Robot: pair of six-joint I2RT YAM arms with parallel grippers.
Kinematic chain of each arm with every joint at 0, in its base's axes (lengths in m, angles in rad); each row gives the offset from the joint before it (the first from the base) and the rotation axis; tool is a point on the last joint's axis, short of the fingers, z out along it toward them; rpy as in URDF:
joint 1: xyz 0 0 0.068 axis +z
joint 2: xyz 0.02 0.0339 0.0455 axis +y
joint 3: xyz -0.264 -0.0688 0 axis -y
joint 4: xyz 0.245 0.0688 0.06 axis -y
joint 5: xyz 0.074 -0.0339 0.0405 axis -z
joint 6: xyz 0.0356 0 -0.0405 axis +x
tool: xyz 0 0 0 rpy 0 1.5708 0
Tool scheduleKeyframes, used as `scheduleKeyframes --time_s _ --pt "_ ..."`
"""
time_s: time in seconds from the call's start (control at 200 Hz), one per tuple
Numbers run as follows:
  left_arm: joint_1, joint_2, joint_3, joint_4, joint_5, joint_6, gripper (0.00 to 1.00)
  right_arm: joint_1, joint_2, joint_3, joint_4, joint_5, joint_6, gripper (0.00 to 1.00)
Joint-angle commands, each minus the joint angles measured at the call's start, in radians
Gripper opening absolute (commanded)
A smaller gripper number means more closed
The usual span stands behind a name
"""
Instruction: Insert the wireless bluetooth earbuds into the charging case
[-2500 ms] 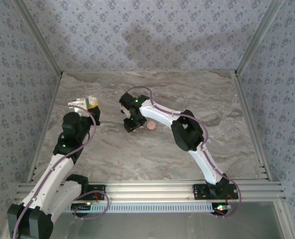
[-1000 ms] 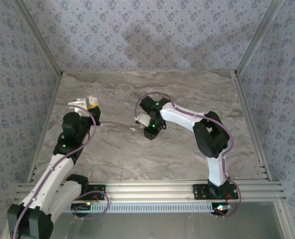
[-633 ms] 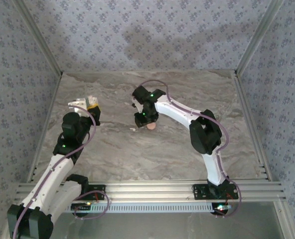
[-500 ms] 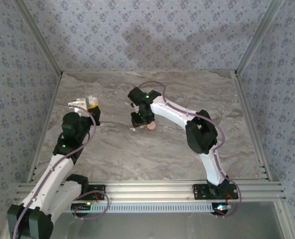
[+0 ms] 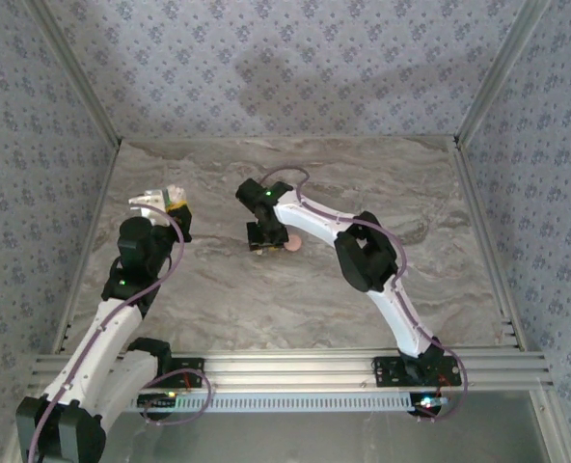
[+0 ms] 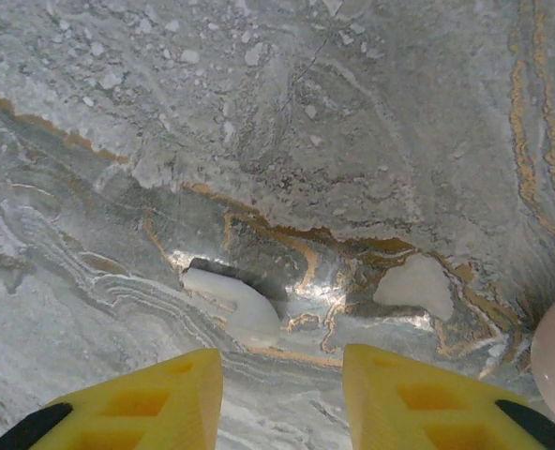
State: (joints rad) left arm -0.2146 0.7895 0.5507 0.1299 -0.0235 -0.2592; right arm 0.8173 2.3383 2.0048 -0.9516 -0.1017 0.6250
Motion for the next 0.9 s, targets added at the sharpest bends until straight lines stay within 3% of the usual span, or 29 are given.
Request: scheduleKeyframes --time_s 0.0,0.894 --pt "0.01 0.004 0.0 0.016 0.017 0.011 0.14 0.011 0.035 0.044 -0.026 0.01 0.028 0.39" --pt "0.017 -0.001 -0.001 0.011 0.022 0.011 0.14 0.027 0.06 0.037 0.003 0.025 0.013 0.23"
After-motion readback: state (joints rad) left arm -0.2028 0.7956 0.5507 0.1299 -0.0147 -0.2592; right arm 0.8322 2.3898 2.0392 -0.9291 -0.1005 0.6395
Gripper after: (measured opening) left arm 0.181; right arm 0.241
